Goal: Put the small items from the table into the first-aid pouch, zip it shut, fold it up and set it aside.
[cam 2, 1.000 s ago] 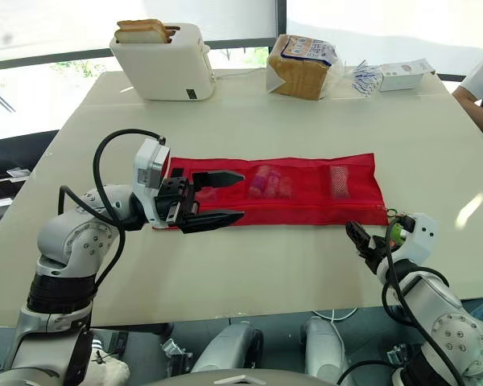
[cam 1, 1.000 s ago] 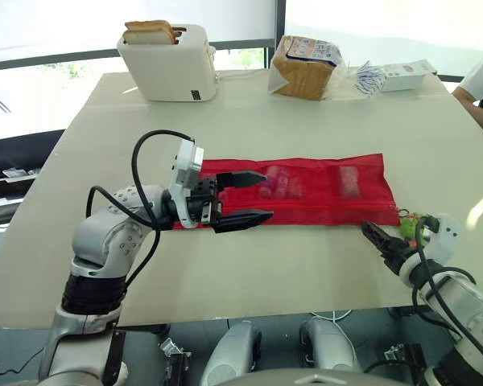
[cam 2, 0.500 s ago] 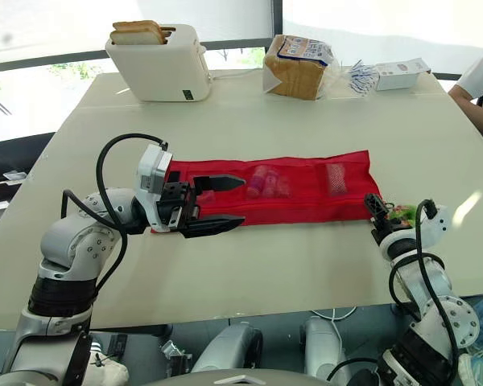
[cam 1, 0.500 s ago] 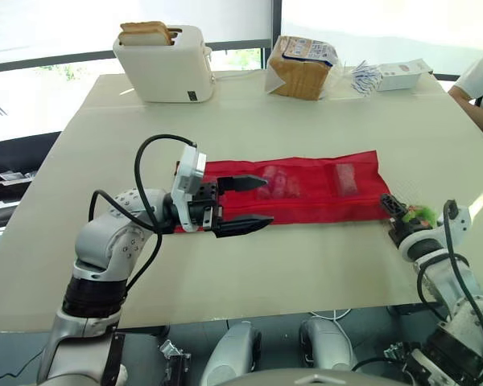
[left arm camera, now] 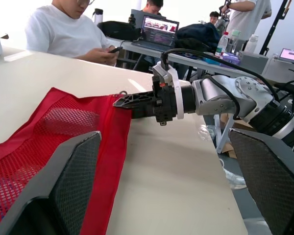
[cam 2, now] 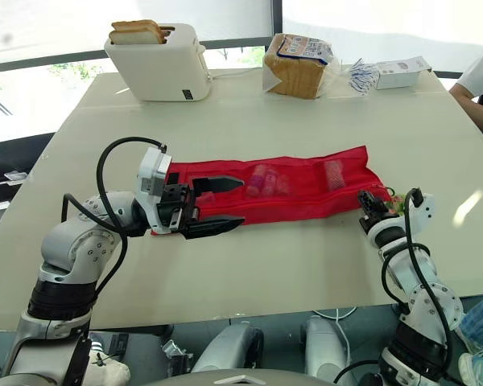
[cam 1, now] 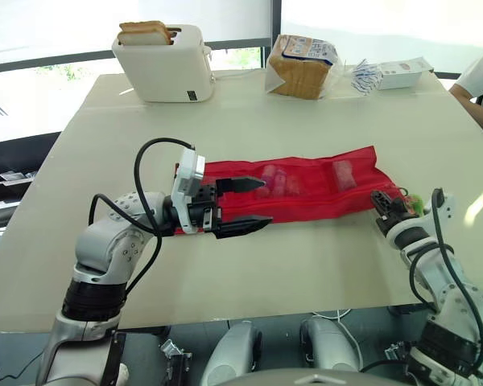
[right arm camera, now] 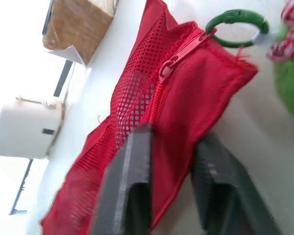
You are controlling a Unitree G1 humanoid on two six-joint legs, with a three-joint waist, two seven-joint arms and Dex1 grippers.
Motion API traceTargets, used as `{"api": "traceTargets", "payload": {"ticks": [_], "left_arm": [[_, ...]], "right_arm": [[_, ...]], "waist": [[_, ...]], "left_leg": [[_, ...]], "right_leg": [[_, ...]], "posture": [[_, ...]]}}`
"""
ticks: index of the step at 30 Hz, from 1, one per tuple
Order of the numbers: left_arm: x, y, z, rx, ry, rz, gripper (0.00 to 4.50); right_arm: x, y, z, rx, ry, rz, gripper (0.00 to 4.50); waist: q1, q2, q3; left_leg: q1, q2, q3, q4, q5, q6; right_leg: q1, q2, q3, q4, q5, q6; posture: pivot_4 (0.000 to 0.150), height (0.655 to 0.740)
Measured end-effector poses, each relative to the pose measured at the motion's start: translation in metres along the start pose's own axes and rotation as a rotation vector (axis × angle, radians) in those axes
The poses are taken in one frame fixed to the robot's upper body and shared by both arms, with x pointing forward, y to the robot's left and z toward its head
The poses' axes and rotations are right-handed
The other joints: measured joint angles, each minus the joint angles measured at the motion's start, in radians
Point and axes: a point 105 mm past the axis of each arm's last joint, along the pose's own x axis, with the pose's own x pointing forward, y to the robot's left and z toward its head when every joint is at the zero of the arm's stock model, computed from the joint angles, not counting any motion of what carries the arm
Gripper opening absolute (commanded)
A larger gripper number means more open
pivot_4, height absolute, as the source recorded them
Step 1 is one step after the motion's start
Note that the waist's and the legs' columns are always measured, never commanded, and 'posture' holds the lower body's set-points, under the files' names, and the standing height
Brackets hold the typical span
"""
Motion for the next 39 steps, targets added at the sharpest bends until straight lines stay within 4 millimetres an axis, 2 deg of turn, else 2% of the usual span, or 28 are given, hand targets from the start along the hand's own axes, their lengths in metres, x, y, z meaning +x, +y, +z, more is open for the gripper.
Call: {"api": "traceTargets", "payload": {"ticks": [6,9,10,11,13,14,15,16,18,19,22,25,27,29,31,33,34,36,37,39], "left_arm": [[0.002,0.003,0.001,-0.006,-0.004,0.029,4.5],[0.006,0.0,0.006,0.009,-0.006,0.031,4.5],[0.008,-0.002,0.008,0.017,-0.008,0.03,4.5],[0.013,-0.006,0.011,0.027,-0.013,0.026,4.5],[0.015,-0.009,0.013,0.037,-0.016,0.029,4.5],[0.015,-0.01,0.013,0.038,-0.015,0.034,4.5],[0.015,-0.014,0.009,0.033,-0.012,0.043,4.5],[0.014,-0.015,0.006,0.024,-0.01,0.049,4.5],[0.01,-0.018,-0.003,-0.004,-0.002,0.071,4.5],[0.01,-0.019,-0.004,-0.005,0.0,0.072,4.5],[-0.003,-0.023,-0.019,-0.042,0.019,0.123,4.5],[-0.015,-0.017,-0.026,-0.056,0.022,0.187,4.5],[-0.025,-0.009,-0.027,-0.053,0.02,0.232,4.5],[-0.033,0.0,-0.03,-0.066,0.022,0.261,4.5],[-0.045,0.011,-0.031,-0.085,0.013,0.307,4.5],[-0.054,0.019,-0.034,-0.107,0.012,0.348,4.5],[-0.059,0.022,-0.035,-0.118,0.012,0.372,4.5],[-0.071,0.029,-0.04,-0.177,0.013,0.452,4.5],[-0.073,0.03,-0.042,-0.188,0.014,0.465,4.5],[-0.084,0.036,-0.049,-0.284,0.005,0.538,4.5]], "right_arm": [[-0.004,-0.008,0.031,-0.44,-0.075,-0.065,0.04],[-0.008,-0.003,0.041,-0.569,-0.103,-0.052,0.04],[-0.01,0.001,0.045,-0.621,-0.113,-0.038,0.04],[-0.014,0.015,0.051,-0.761,-0.124,0.009,0.04],[-0.018,0.03,0.048,-0.918,-0.106,0.067,0.04],[-0.019,0.036,0.043,-0.986,-0.09,0.095,0.04],[-0.02,0.051,0.029,-1.13,-0.046,0.173,0.04],[-0.021,0.059,0.019,-1.177,-0.028,0.221,0.04],[-0.019,0.073,-0.014,-1.258,0.043,0.337,0.04],[-0.018,0.073,-0.016,-1.263,0.05,0.344,0.04],[-0.001,0.08,-0.05,-1.384,0.121,0.41,0.04],[0.01,0.066,-0.09,-1.462,0.264,0.461,0.04],[0.01,0.06,-0.101,-1.482,0.312,0.49,0.04],[0.01,0.061,-0.105,-1.476,0.328,0.521,0.6],[0.007,0.063,-0.111,-1.451,0.352,0.567,1.43],[-0.001,0.062,-0.114,-1.404,0.395,0.615,2.52],[-0.005,0.062,-0.114,-1.372,0.411,0.637,2.85],[-0.021,0.068,-0.106,-1.293,0.423,0.706,4.07],[-0.023,0.07,-0.105,-1.289,0.42,0.718,4.4],[-0.041,0.081,-0.09,-1.261,0.409,0.803,4.4]], "waist": [[0.004,0.0,0.0],[0.003,0.001,0.0],[0.003,0.001,0.0],[0.003,0.001,0.001],[0.003,0.001,0.0],[0.002,0.001,0.0],[-0.002,0.001,0.0],[-0.002,0.0,0.0],[0.002,0.0,0.001],[0.002,0.0,0.001],[-0.001,-0.001,0.0],[0.012,-0.002,0.001],[0.016,-0.002,0.001],[0.014,-0.003,0.001],[0.009,-0.003,0.0],[0.006,-0.003,0.0],[0.005,-0.003,0.0],[0.006,-0.003,0.001],[0.005,-0.003,0.001],[0.006,-0.003,0.001]], "left_leg": [[0.0,0.0,0.0,0.0,0.0,0.0],[-0.001,0.0,0.0,0.001,0.0,0.0],[0.0,0.0,0.0,0.0,0.0,0.0],[0.0,0.0,0.0,0.0,0.0,0.0],[0.0,0.001,0.0,0.001,0.0,0.0],[0.0,0.001,0.0,0.0,0.0,0.0],[0.0,0.001,0.001,0.0,0.0,0.0],[0.0,0.002,0.0,0.0,0.0,0.0],[0.0,0.002,0.0,0.0,0.0,0.0],[0.0,0.002,0.0,0.0,0.0,0.0],[0.001,0.001,0.002,0.001,0.0,0.0],[-0.001,0.001,-0.002,0.001,0.0,-0.001],[-0.001,0.001,-0.002,0.001,0.0,-0.001],[0.0,0.001,-0.002,0.001,0.0,-0.001],[0.0,0.001,-0.002,0.001,0.0,-0.001],[0.0,0.001,-0.003,0.001,0.0,-0.001],[0.0,0.001,-0.003,0.001,0.0,-0.001],[-0.001,0.001,-0.003,0.001,0.0,-0.001],[-0.001,0.001,-0.003,0.001,0.0,-0.001],[-0.001,0.001,-0.003,0.001,0.0,0.0]], "right_leg": [[0.0,0.0,0.0,0.0,0.0,0.0],[0.0,-0.001,0.0,0.0,0.0,0.0],[0.0,-0.001,0.001,0.0,0.0,0.0],[0.0,-0.001,0.001,0.0,0.0,0.0],[0.0,-0.001,0.001,0.0,0.0,0.0],[0.0,-0.001,0.001,0.0,0.0,0.0],[0.0,-0.001,0.002,-0.001,0.0,0.0],[0.0,0.0,0.001,-0.001,0.0,0.0],[0.0,-0.001,0.001,-0.001,0.0,0.0],[0.0,-0.001,0.001,-0.001,0.0,0.0],[0.0,-0.001,0.002,-0.001,0.0,0.0],[0.0,-0.001,-0.002,-0.002,0.0,0.0],[0.001,-0.002,-0.002,-0.002,0.0,0.0],[0.001,-0.002,-0.002,-0.002,0.0,0.0],[0.001,-0.001,-0.002,-0.002,0.0,-0.001],[0.001,-0.001,-0.002,-0.002,0.0,-0.001],[0.001,-0.001,-0.002,-0.003,0.0,-0.001],[0.001,-0.002,-0.002,-0.003,0.0,-0.001],[0.001,-0.002,-0.002,-0.003,0.0,0.0],[0.001,-0.003,-0.003,-0.003,0.0,0.0]], "posture": [[0.15,0.74],[0.15,0.74],[0.15,0.74],[0.15,0.74],[0.15,0.74],[0.15,0.74],[0.15,0.74],[0.15,0.74],[0.15,0.74],[0.15,0.74],[0.15,0.74],[0.15,0.74],[0.15,0.74],[0.15,0.74],[0.15,0.74],[0.15,0.74],[0.15,0.74],[0.15,0.74],[0.15,0.74],[0.15,0.74]]}}
